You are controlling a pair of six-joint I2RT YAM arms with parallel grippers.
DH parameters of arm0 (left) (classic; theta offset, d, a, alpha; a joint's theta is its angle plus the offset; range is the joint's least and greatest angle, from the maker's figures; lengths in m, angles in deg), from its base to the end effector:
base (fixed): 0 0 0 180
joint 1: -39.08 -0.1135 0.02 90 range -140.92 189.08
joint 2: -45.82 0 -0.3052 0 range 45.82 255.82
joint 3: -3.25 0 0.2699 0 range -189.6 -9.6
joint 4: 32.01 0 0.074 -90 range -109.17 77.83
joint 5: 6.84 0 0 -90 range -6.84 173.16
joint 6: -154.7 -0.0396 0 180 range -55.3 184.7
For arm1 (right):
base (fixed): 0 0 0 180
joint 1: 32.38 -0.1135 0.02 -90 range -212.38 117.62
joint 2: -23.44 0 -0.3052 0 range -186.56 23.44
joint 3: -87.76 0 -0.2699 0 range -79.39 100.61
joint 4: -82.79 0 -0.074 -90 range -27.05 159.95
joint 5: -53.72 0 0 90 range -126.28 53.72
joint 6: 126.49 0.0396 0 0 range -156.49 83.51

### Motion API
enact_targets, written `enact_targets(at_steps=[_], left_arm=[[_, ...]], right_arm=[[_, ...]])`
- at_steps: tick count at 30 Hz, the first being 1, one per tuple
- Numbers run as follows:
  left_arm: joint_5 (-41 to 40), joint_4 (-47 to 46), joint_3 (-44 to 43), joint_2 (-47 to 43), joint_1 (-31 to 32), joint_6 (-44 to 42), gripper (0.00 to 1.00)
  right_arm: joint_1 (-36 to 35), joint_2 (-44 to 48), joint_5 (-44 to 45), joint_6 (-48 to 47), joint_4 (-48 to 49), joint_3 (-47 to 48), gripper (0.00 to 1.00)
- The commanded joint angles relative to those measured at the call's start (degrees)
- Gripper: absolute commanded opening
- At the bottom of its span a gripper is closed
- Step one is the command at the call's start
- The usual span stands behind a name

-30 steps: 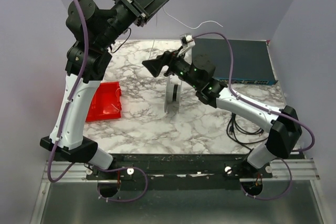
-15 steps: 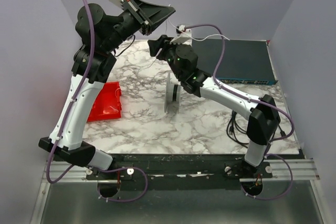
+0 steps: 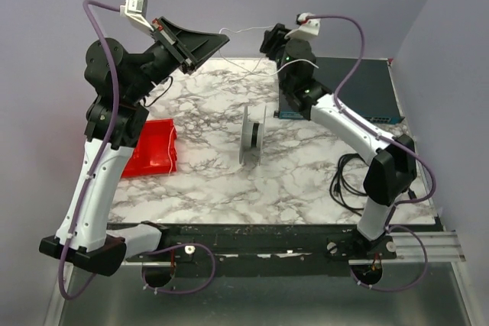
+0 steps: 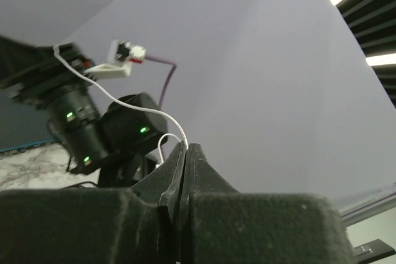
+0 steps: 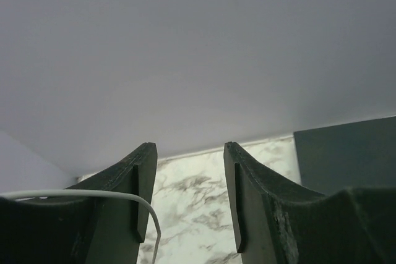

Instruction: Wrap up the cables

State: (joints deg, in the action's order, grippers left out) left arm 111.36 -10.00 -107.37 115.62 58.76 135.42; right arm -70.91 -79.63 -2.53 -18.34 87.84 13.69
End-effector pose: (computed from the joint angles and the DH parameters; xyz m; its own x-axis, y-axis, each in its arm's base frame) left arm 0.2027 -0.0924 0.6115 -0.5775 -0.6769 -0.4564 0.5236 0.1218 -0.8432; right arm 0.3771 0.2721 0.4390 0.0751 0.3909 -0.9174 -0.1166 0.9171 0.3812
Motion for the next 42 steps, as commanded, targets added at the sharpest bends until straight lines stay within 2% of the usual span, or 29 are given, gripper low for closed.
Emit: enact_targets(at_steps=[1,7,16,22,28,32,35,39,42], left_arm=[[4.84,-3.18,4.60,-2.22,-2.04,-2.53,0.00],[7.64,-4.75,10.27,-4.18,-3.77,-3.95,0.00],[10.61,-6.07,14.80,-3.49,-4.56,-5.63,0.00],[14.89,-3.19,13.34,0.51,-4.48,-9.77,0.00],[16.33,-0.31,13.35,2.57,-4.39,-13.81,0.00],[16.42,-0.23,13.93,3.69,-3.56,-15.27,0.00],[15.52,0.51,13.69,5.19,-2.05,-17.26,0.00],[14.19,2.19,12.23,7.80,0.81,-20.28,0.00],[12.82,5.14,10.36,9.65,2.14,-22.71,0.00]], right_arm=[[3.58,-0.51,-1.53,0.30,-4.50,5.85,0.54],[8.68,-0.95,-2.88,0.31,-8.56,9.46,0.55],[13.24,2.90,-0.28,-1.94,-10.31,7.55,0.57],[13.71,11.17,3.75,-4.62,-13.01,1.72,0.57],[13.65,20.60,4.72,-4.30,-23.34,-0.62,0.58],[13.65,24.65,1.31,-2.34,-31.49,-1.60,0.58],[13.65,27.32,-3.14,1.02,-37.41,-5.93,0.60],[13.66,30.86,-10.53,5.97,-41.47,-17.00,0.63],[13.67,31.91,-14.49,9.24,-44.98,-24.38,0.70]])
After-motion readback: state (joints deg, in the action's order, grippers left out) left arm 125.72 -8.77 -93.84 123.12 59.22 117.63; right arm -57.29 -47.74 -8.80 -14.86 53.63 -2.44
